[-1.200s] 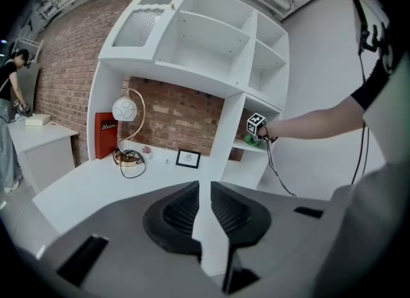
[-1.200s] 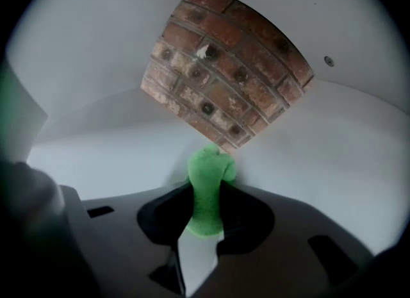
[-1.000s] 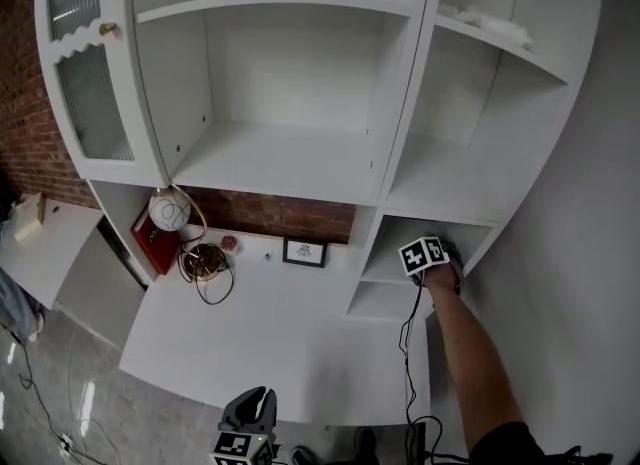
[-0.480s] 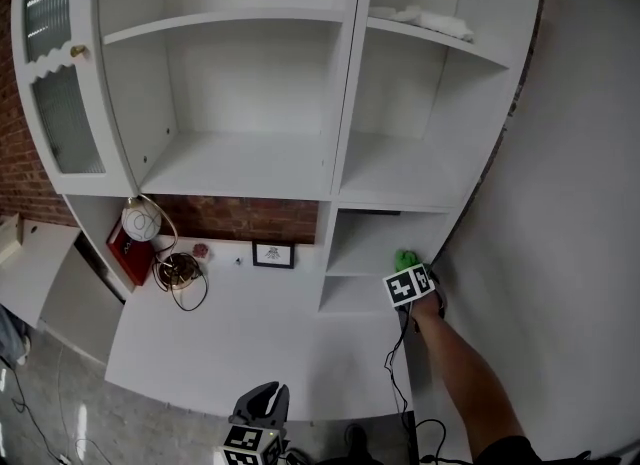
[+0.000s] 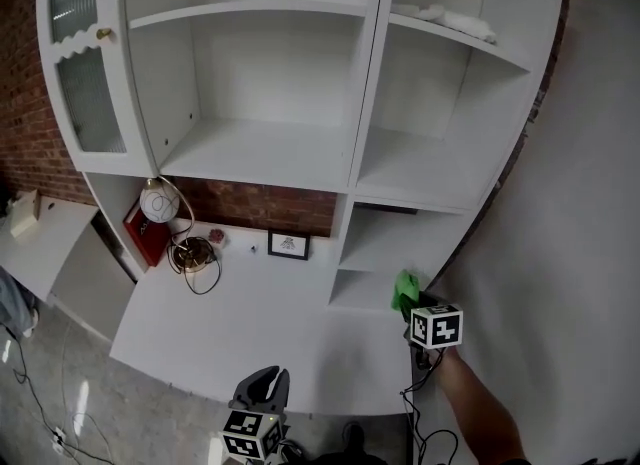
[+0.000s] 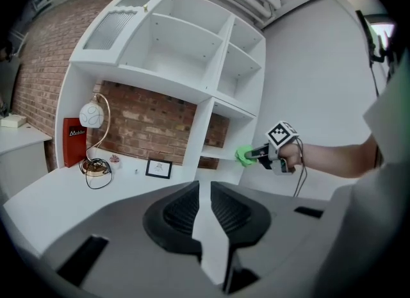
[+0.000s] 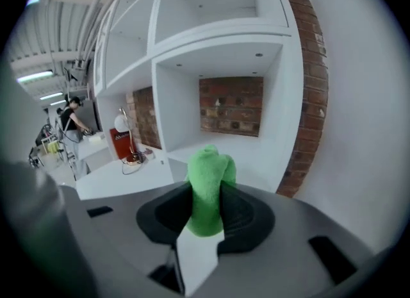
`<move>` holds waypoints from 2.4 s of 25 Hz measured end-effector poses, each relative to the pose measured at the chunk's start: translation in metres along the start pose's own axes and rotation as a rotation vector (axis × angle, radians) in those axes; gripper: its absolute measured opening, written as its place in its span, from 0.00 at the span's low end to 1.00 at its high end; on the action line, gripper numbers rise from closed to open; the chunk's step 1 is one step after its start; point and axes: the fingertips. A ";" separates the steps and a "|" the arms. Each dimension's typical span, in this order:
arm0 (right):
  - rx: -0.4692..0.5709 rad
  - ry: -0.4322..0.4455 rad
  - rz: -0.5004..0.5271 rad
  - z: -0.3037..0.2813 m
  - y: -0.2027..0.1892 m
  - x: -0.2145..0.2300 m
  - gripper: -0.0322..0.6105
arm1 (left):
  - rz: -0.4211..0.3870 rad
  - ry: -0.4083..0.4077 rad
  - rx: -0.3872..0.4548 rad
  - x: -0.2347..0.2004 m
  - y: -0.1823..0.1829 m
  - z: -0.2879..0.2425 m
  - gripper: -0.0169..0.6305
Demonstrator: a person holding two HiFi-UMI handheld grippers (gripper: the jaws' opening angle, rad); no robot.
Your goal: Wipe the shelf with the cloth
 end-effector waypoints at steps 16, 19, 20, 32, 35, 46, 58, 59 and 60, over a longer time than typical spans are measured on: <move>0.538 0.391 0.006 0.108 0.089 -0.135 0.22 | -0.025 0.256 0.227 -0.042 0.090 0.022 0.11; 0.561 0.404 -0.014 0.110 0.096 -0.135 0.22 | -0.036 0.278 0.263 -0.037 0.107 0.027 0.11; 0.561 0.408 -0.008 0.110 0.098 -0.135 0.22 | -0.043 0.282 0.273 -0.035 0.113 0.028 0.11; 0.621 0.420 0.150 0.112 0.098 -0.140 0.22 | -0.108 0.304 0.283 -0.016 0.129 0.025 0.11; 0.623 0.416 0.174 0.112 0.097 -0.136 0.22 | -0.100 0.305 0.281 -0.013 0.127 0.020 0.11; 0.631 0.405 0.189 0.113 0.102 -0.123 0.22 | -0.085 0.290 0.292 -0.003 0.131 0.008 0.11; 0.627 0.405 0.186 0.110 0.100 -0.117 0.21 | -0.080 0.294 0.283 -0.003 0.128 0.001 0.11; 0.626 0.401 0.190 0.109 0.100 -0.117 0.21 | -0.080 0.293 0.283 -0.003 0.128 0.001 0.11; 0.624 0.399 0.193 0.109 0.100 -0.117 0.21 | -0.080 0.293 0.284 -0.003 0.128 0.001 0.11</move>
Point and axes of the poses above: the fingertips, and each gripper's own axes: z backward along the fingers, x to its right, y out of its top, and after that the axes turned 4 degrees about x, right-handed
